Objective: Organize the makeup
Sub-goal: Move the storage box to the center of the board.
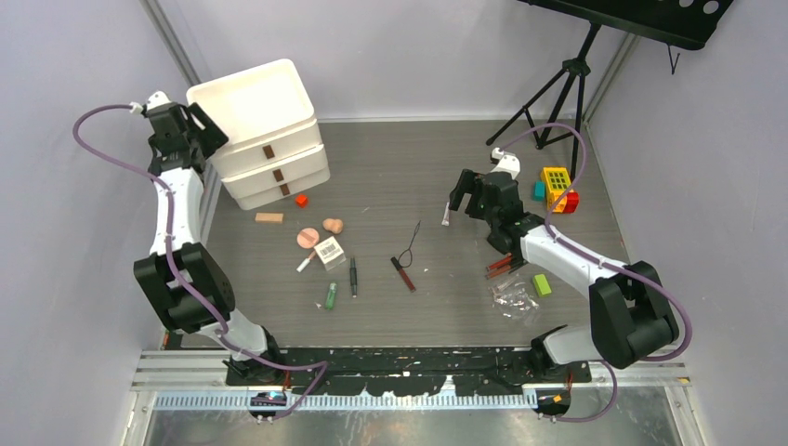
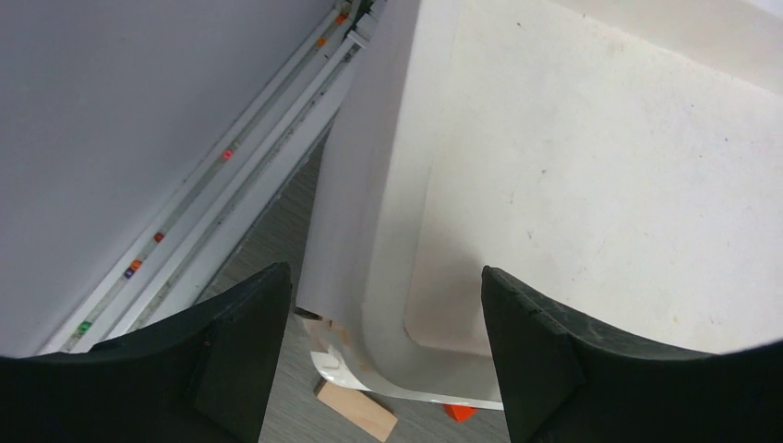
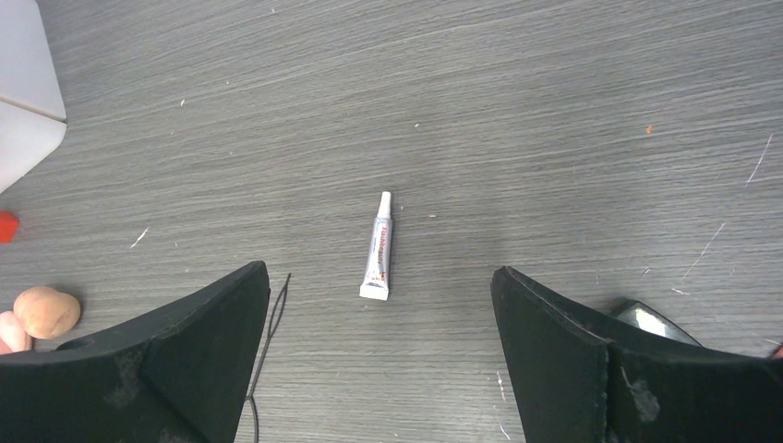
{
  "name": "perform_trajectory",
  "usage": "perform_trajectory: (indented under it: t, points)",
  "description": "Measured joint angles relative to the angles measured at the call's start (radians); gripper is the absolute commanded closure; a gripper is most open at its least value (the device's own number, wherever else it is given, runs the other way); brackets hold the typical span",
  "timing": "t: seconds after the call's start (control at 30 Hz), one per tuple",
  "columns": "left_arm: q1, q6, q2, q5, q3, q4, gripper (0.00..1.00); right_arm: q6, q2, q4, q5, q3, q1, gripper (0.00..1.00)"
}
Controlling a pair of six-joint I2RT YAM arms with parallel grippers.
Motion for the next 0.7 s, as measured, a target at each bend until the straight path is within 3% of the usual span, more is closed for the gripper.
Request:
perform_trajectory:
  t: [0.23,0.7]
  points:
    - [-0.01,-0.074,0.019,0.11,-0.018,0.035,0.23,-0.001,0.0,0.0,-0.001,0.0,0.0,0.06]
    - [-0.159,-0.107,-0.022,0.058,-0.089,0.097,0.2,-0.001,0.0,0.0,0.0,0.0,0.0,0.06]
